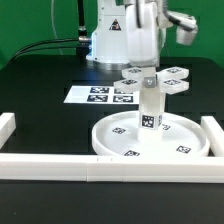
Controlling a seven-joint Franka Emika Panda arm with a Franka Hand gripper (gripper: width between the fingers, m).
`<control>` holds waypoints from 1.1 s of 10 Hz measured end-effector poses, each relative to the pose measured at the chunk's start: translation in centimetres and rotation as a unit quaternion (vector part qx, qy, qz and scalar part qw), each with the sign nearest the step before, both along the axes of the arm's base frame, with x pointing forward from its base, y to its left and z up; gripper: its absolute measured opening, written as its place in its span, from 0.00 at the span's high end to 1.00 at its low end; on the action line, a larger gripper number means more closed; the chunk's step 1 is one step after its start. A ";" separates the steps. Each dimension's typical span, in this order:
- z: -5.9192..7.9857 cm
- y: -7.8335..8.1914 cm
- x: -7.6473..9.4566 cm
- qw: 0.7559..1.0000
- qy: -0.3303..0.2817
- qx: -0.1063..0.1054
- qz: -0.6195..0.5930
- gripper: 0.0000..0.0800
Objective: Assemble round table
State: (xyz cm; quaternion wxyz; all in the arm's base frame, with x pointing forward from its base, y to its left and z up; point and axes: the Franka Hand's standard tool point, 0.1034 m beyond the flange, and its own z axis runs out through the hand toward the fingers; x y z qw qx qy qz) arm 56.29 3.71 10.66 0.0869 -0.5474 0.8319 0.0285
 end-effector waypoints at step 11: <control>2.3 0.3 0.5 0.996 -0.023 0.036 -0.076 0.19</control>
Offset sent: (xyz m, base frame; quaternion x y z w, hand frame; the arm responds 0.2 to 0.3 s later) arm 0.0000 0.0000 0.0000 0.0000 0.0000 0.1296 0.9916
